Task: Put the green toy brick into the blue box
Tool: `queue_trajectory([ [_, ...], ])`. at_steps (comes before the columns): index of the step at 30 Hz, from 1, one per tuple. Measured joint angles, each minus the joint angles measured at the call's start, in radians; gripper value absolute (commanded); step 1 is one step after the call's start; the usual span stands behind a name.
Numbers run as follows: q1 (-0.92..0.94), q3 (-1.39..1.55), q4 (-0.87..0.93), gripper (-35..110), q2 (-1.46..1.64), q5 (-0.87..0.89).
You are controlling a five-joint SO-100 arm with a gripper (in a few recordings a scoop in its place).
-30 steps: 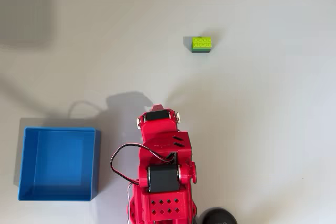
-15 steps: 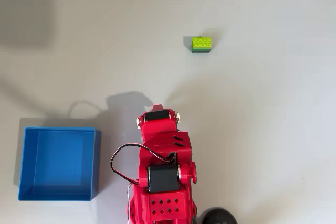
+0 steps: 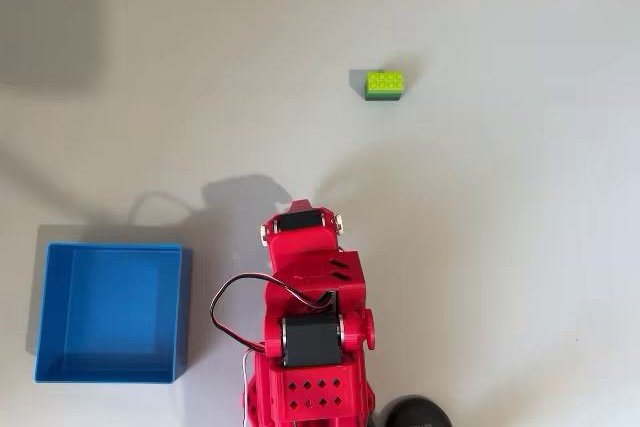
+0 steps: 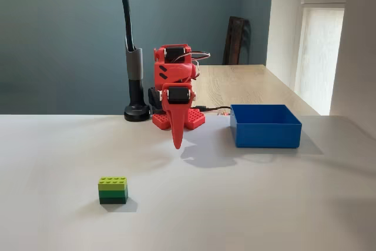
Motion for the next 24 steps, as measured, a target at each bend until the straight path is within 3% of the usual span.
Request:
queue_trajectory([
  [24,0.000,-0.123,-0.083,0,-0.074,-0.029],
])
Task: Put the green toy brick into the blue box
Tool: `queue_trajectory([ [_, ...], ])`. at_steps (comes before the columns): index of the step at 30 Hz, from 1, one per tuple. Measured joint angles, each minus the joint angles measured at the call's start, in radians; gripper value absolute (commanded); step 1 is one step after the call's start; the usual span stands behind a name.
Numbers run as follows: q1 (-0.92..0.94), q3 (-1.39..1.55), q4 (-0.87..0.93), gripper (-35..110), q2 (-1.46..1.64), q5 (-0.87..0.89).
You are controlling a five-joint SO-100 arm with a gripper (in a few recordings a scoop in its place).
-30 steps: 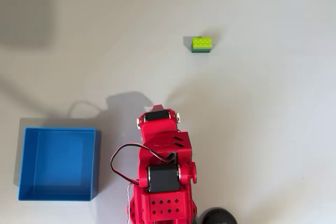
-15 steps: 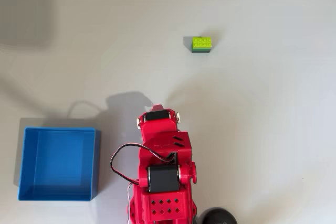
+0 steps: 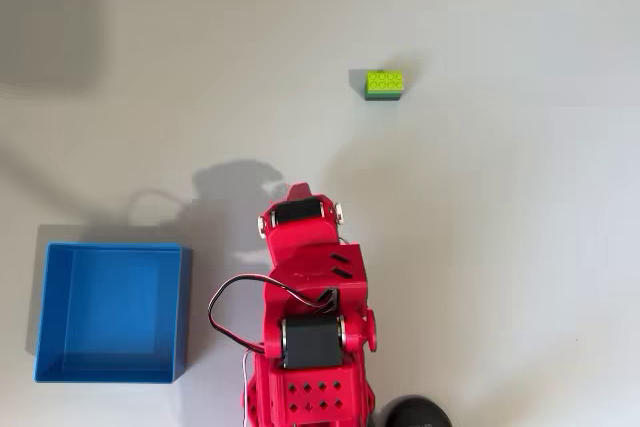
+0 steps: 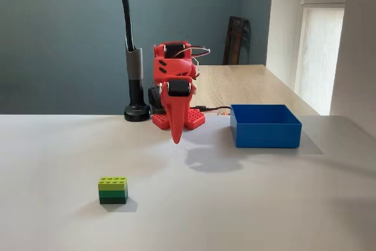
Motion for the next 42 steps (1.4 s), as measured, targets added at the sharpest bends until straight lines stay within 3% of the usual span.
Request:
queue_trajectory([
  [11,0.097,-0.479,0.000,0,-0.591,0.048],
  [25,0.334,-1.002,0.014,0,-1.198,-0.063],
  [31,0.391,-1.144,0.110,25,-1.367,-0.161],
  [42,0.403,-1.312,0.163,37,-1.562,-0.305],
])
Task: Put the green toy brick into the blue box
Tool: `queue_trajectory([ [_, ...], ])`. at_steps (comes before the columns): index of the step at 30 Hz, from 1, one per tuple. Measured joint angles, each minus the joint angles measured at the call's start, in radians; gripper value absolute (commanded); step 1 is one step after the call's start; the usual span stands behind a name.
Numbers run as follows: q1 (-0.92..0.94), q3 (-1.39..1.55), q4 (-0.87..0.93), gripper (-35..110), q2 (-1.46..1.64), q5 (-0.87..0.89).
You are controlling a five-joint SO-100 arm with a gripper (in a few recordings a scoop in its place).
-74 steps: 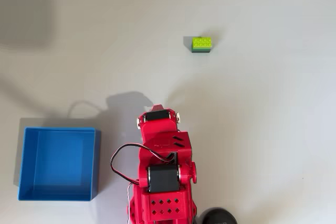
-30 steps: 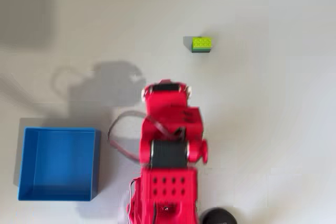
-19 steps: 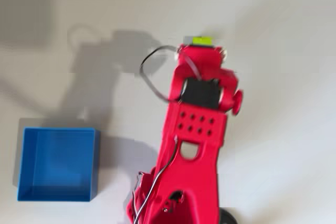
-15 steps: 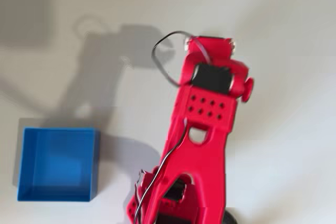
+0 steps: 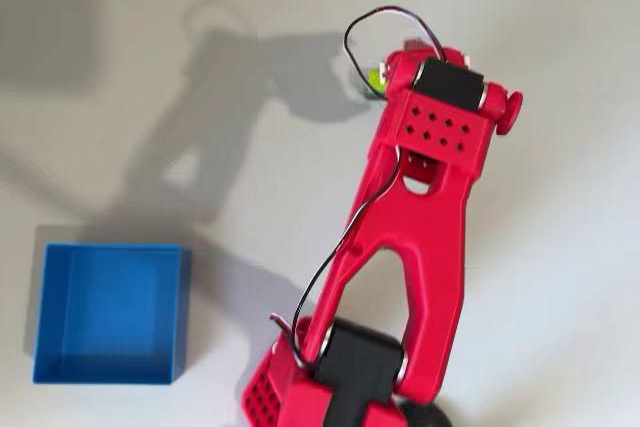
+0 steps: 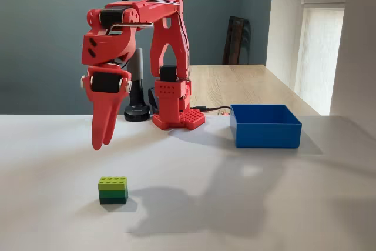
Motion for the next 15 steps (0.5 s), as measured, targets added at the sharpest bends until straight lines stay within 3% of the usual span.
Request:
queue_trajectory([
  [15,-0.057,-0.249,0.110,33,-0.273,-0.003],
])
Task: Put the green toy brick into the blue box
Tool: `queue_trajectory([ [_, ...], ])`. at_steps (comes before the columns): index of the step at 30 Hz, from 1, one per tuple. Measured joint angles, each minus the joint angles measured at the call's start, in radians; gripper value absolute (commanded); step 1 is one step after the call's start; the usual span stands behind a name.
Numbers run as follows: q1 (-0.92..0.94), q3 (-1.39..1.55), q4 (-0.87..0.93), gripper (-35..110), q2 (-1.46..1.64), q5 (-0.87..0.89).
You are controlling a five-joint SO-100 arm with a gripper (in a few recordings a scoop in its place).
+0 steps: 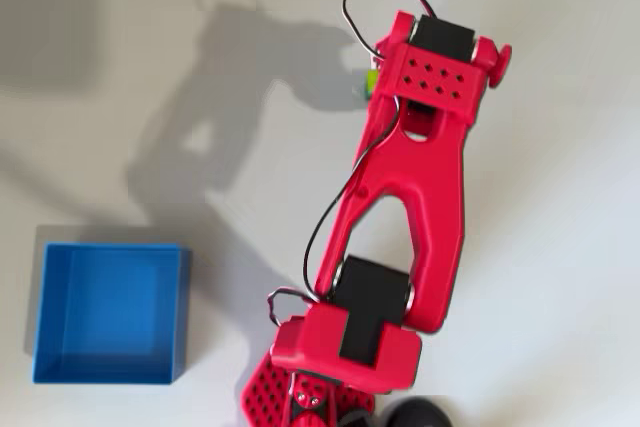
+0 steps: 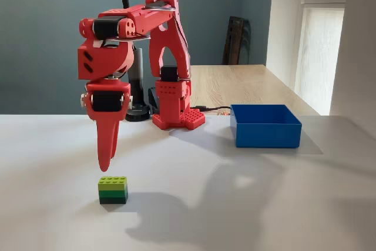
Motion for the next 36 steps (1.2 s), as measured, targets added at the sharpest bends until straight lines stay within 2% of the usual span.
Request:
queue_trajectory([
  [14,-0.021,-0.189,0.000,28,-0.241,0.000],
  [24,-0.049,-0.206,0.000,10,-0.261,0.041],
  [36,-0.051,-0.206,-0.006,0,-0.261,0.060],
])
